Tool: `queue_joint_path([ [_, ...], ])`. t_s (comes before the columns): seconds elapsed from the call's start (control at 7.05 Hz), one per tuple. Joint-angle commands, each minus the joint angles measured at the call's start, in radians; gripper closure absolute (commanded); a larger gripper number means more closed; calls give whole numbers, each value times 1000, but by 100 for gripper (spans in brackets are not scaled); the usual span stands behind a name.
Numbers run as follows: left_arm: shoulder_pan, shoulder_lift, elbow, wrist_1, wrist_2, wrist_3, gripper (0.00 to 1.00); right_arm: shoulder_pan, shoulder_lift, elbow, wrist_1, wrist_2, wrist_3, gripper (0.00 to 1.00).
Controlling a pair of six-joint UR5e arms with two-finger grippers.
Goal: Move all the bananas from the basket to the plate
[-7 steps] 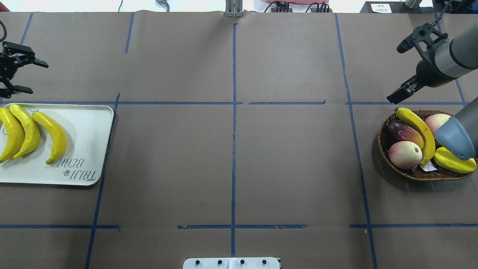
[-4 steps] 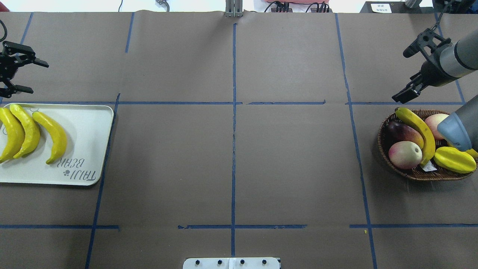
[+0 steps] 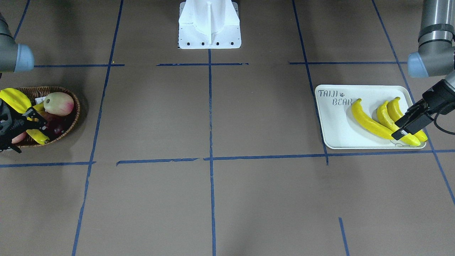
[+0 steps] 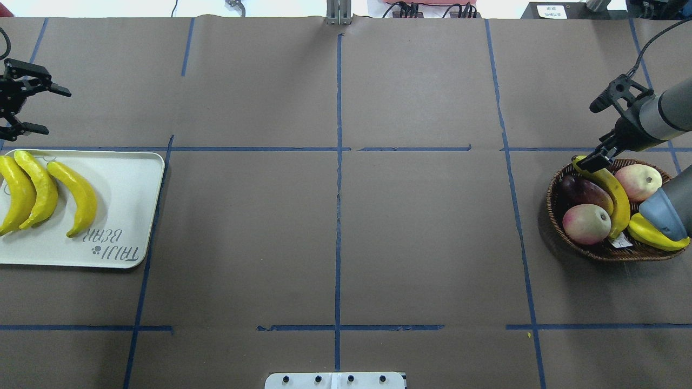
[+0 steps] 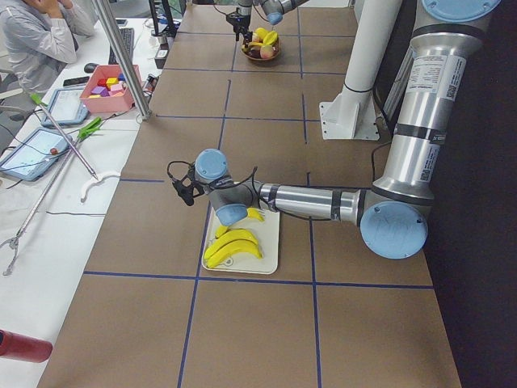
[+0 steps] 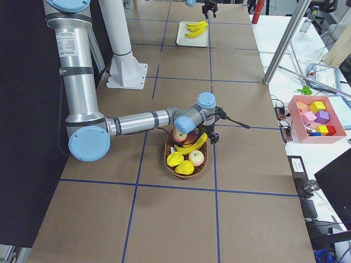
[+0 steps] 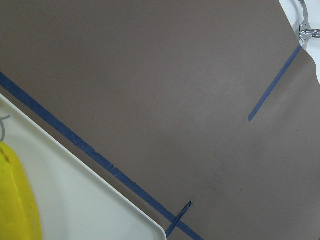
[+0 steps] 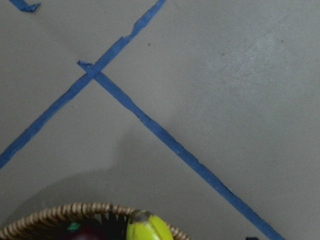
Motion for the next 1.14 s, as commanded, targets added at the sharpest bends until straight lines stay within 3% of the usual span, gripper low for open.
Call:
queue_joint_path([
  [0.0, 0, 1, -2, -1, 0, 0, 0, -26, -3, 9, 2, -12, 43, 14],
  [0.14, 0, 1, -2, -1, 0, 0, 0, -28, -8, 8, 2, -19, 47, 14],
  [0.43, 0, 2, -3, -1, 0, 0, 0, -34, -26, -1, 3, -38, 27, 27],
  [0.71, 0, 4, -6, -1, 0, 0, 0, -35, -28, -6, 0, -51, 16, 33],
  [0.99, 0, 4, -8, -1, 0, -2, 0, -35, -34, -1, 0, -53, 16, 34],
])
